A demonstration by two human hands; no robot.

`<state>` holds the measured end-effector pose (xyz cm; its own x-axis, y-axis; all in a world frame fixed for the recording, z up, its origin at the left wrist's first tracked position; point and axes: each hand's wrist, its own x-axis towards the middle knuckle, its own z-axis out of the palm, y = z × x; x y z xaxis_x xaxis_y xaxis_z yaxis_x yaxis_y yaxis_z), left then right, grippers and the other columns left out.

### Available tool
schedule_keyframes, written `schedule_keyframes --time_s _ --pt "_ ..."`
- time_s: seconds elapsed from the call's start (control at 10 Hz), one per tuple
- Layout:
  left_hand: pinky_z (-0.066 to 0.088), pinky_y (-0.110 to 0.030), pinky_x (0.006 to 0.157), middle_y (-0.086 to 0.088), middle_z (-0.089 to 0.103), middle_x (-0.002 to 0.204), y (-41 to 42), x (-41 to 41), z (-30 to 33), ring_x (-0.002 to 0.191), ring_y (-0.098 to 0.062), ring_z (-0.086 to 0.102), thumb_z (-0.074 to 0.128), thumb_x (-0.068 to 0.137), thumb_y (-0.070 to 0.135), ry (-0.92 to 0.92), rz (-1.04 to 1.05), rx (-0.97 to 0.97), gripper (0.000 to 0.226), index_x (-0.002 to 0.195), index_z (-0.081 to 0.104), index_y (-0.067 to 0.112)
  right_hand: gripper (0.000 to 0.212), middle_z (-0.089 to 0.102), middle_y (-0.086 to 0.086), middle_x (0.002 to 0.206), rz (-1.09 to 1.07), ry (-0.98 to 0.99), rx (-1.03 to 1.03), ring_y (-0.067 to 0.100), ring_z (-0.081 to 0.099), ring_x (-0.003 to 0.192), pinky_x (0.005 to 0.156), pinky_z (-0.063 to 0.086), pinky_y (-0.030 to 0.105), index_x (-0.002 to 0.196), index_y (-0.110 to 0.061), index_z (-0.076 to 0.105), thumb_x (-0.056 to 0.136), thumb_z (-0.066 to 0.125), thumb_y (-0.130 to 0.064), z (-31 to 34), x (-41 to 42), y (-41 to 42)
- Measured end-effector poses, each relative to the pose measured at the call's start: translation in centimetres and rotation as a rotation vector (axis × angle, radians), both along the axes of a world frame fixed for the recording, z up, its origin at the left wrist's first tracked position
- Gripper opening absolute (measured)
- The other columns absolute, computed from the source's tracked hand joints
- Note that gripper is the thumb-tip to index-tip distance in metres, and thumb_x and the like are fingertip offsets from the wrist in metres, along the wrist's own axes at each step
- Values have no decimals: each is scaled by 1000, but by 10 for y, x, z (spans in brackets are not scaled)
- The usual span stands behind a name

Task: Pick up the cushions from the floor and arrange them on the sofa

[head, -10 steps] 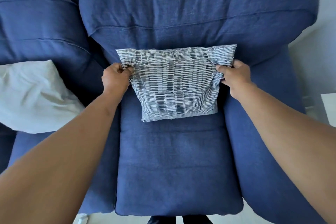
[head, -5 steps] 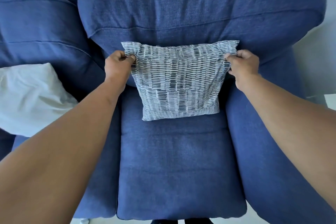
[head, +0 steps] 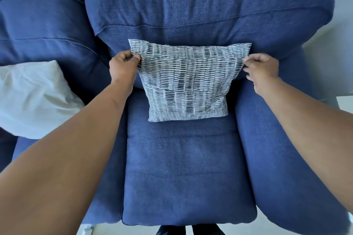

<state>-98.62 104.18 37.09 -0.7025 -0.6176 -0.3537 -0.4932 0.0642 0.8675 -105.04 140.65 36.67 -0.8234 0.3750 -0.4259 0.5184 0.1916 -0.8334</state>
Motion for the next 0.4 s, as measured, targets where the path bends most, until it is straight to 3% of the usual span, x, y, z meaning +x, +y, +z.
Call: schedule_keyframes --time_s 0.1,0.2,0.3,0.4 --pt "60 -44 105 -7 81 117 8 22 14 116 -28 75 72 93 33 -75 -5 -15 39 127 76 15 22 76 -7 91 42 27 5 20 77 97 84 62 36 113 -16 76 92 74 -24 18 14 1" --pt "60 -47 105 -10 81 119 15 46 24 120 -32 73 69 91 37 -134 -52 -41 42 127 76 15 13 74 -9 85 88 52 -3 18 75 92 90 62 41 104 -20 77 93 72 -22 33 33 2" --pt "56 -39 108 -5 80 120 35 95 42 117 -22 73 64 99 32 -161 -128 -125 38 132 74 16 8 76 -7 88 140 89 -35 23 77 98 91 63 42 96 -25 77 93 70 -24 54 71 1" --pt "53 -30 102 0 78 122 47 126 53 114 -18 70 62 102 29 -200 -158 -204 36 135 72 17 16 77 -6 93 166 105 6 17 74 87 84 62 37 105 -21 79 92 71 -26 65 97 1"
